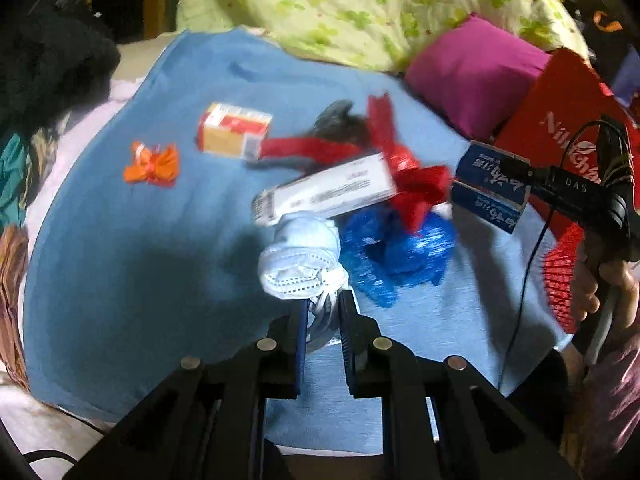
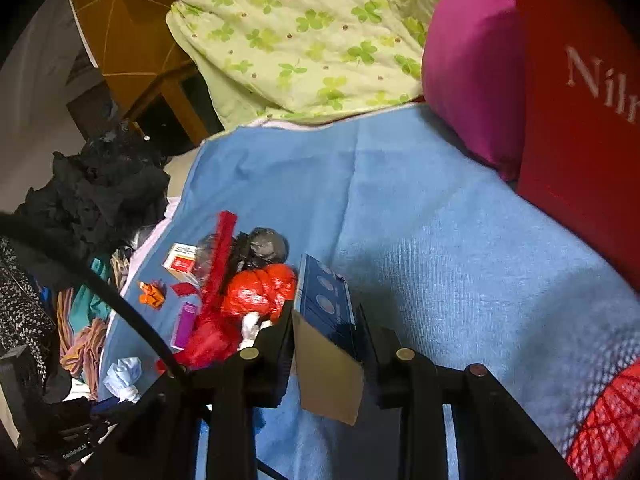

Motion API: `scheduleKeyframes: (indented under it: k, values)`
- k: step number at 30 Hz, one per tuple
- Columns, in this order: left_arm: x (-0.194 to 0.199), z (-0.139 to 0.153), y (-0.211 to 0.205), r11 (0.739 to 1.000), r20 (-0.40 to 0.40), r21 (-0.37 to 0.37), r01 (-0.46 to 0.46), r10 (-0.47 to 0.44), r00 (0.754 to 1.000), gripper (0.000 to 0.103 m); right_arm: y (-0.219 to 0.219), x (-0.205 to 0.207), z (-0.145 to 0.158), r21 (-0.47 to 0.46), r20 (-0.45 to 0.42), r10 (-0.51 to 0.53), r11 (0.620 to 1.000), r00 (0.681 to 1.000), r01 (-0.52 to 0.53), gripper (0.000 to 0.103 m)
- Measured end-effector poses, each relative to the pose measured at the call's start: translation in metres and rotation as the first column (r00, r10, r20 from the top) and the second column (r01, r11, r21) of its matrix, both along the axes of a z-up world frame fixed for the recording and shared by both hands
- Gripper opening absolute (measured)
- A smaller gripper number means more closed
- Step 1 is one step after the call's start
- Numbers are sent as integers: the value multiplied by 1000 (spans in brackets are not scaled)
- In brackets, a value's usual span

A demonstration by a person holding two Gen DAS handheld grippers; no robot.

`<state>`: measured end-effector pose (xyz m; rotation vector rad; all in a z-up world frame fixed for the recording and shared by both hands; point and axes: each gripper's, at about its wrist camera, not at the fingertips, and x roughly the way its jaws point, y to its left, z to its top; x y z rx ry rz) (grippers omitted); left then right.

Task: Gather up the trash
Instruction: 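Carry both items over the red mesh basket and open both grippers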

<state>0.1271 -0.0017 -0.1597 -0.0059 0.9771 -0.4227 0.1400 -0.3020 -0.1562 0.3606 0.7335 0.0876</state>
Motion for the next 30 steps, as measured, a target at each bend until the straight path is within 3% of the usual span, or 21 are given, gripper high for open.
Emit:
scheduleKeyframes:
  k: [7,12,18,24,25,27,28,29,30]
  values:
    - [-23,58,-61,985,105,-20,172,-169,980,16,-6,-80,70,-20,169,-37,999,985,41,32]
    - [-41,97,-138,932,161,-45,361,-350,923,16,-53,-163,108,4,242,-170,985,955,174,32]
    - [-69,112,-247,838,188,-23,546,-532,825,17,-133,-246,99,103,200,-385,923,901,371,32]
    - [-85,98,-329,779,155,21,626,-621,768,20,-187,-286,72,196,152,-494,864,856,463,34]
    - [-88,93,-336,773,152,33,634,-631,761,22,-193,-290,67,210,142,-497,860,856,464,36]
    - [-89,87,-350,765,139,55,642,-642,754,39,-201,-291,57,241,119,-507,849,853,471,49]
    - [-88,84,-354,769,139,67,636,-638,757,59,-204,-294,53,252,118,-516,842,848,478,73]
    - [-91,84,-355,777,152,77,625,-628,763,66,-207,-300,49,267,131,-530,833,838,485,78]
    - [-91,83,-351,783,163,86,617,-622,766,66,-209,-304,48,277,150,-536,829,831,486,78]
